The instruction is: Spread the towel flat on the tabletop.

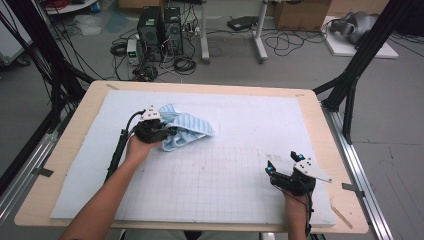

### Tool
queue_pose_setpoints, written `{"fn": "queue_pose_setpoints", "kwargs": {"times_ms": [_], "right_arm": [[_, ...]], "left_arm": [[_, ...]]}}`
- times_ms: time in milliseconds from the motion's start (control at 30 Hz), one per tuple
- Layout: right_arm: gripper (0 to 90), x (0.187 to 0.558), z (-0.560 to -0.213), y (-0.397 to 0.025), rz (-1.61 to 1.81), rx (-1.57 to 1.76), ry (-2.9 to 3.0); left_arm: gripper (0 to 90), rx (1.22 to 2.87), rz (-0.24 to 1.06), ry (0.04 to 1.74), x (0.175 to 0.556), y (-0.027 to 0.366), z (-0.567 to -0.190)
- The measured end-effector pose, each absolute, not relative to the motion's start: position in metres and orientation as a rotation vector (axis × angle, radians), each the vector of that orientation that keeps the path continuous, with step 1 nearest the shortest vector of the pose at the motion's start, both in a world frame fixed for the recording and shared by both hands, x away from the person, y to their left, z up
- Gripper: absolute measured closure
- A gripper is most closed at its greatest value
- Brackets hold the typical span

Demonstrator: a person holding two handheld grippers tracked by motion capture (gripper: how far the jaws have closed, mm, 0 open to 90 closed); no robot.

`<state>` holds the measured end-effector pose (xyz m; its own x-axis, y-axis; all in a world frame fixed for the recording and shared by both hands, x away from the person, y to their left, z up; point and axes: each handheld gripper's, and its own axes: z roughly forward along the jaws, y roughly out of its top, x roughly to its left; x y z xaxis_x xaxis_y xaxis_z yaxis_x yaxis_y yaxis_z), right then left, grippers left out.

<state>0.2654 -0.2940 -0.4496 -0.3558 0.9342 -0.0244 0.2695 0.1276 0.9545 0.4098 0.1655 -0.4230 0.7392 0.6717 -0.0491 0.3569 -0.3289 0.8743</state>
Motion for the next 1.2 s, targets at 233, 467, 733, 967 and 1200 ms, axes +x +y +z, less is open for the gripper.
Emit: {"fn": "queue_pose_setpoints", "kwargs": {"times_ms": [233,467,733,967,1200], "right_arm": [[10.1,0.265,-0.45,-0.294,1.257,1.174,1.727],[10.1,0.265,-0.45,-0.294,1.258,1.178,1.723],[10.1,0.265,-0.45,-0.294,1.256,1.177,1.72],[10.1,0.265,-0.45,-0.294,1.256,1.175,1.731],[10.0,0.265,-0.449,-0.294,1.253,1.163,1.73]], "left_arm": [[74.7,1.911,0.312,0.672,0.384,0.158,-0.415],[74.8,1.882,0.25,0.584,0.365,0.15,-0.401],[74.9,1.856,0.204,0.53,0.352,0.148,-0.392],[75.0,1.795,0.179,0.63,0.363,0.16,-0.394],[74.7,1.709,0.243,0.792,0.382,0.184,-0.401]]}}
